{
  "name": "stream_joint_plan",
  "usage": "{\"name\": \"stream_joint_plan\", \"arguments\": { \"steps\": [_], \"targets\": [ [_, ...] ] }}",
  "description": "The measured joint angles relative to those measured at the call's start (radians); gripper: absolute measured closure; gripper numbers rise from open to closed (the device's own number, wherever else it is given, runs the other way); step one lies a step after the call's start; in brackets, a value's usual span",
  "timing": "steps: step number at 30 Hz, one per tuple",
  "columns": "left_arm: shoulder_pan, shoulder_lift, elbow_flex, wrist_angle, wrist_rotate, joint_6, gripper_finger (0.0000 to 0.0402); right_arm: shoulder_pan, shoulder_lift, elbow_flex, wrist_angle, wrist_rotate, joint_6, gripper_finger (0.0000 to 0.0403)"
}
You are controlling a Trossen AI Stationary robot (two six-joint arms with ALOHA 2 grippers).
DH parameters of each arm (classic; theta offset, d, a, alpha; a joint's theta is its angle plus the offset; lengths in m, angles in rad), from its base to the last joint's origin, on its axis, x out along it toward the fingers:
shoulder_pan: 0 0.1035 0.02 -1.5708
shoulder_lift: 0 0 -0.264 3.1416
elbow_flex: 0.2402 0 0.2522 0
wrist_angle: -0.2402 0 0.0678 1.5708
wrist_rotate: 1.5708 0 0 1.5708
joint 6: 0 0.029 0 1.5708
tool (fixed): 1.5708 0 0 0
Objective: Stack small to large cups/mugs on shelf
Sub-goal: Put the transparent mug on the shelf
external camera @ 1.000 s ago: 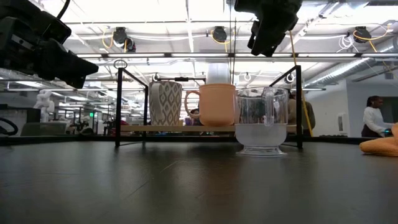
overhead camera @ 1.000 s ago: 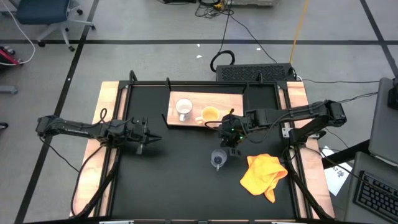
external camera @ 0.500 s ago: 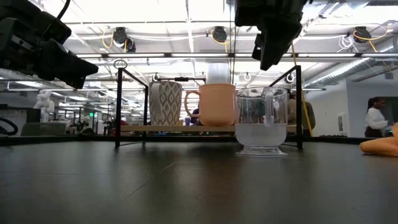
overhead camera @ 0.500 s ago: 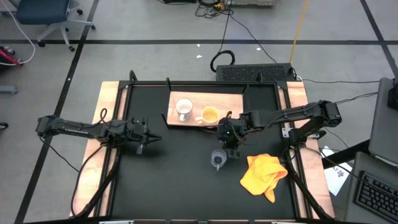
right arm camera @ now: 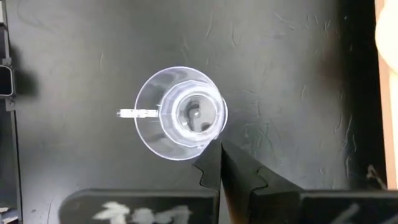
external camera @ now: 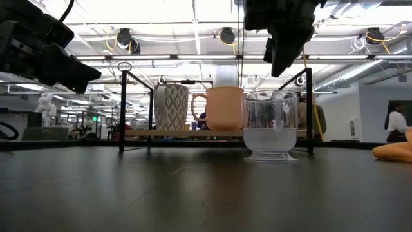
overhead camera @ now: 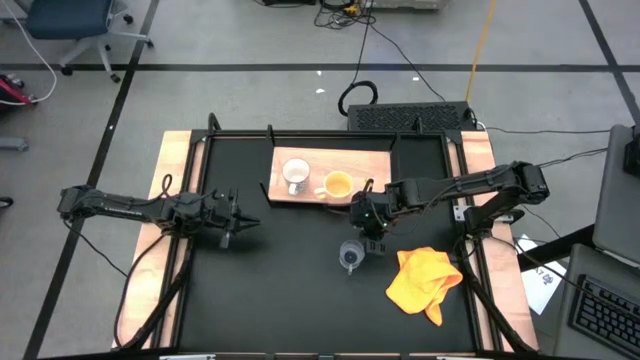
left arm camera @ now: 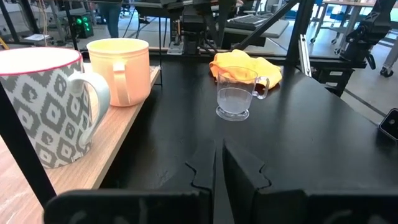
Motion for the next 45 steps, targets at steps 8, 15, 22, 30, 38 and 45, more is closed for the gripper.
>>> {"name": "stream_joint_plan", "arguments": {
  "steps": [8, 15, 22, 30, 38, 45],
  "targets": [
    [0.0, 0.0, 0.0, -0.001, 0.0, 0.0, 0.0369, 0.0, 0.0, 0.0, 0.012, 0.0, -0.005, 0.0403],
    [0.0, 0.0, 0.0, -0.001, 0.0, 0.0, 0.0369, 0.0, 0.0, 0.0, 0.013, 0.0, -0.011, 0.0394],
    [0.0, 0.0, 0.0, -0.001, 0.0, -0.003, 0.0369, 0.0, 0.0, 0.0, 0.008, -0.003, -0.008, 0.0346],
    [0.0, 0.0, 0.0, 0.0, 0.0, -0.005, 0.0369, 0.0, 0.0, 0.0, 0.008, -0.024, -0.016, 0.029],
    [0.0, 0.0, 0.0, 0.0, 0.0, -0.004, 0.0369, 0.015, 0.0, 0.0, 0.017, -0.064, -0.032, 0.0231],
    [0.0, 0.0, 0.0, 0.0, 0.0, -0.004, 0.0369, 0.016, 0.0, 0.0, 0.032, -0.06, -0.031, 0.0209]
  ]
}}
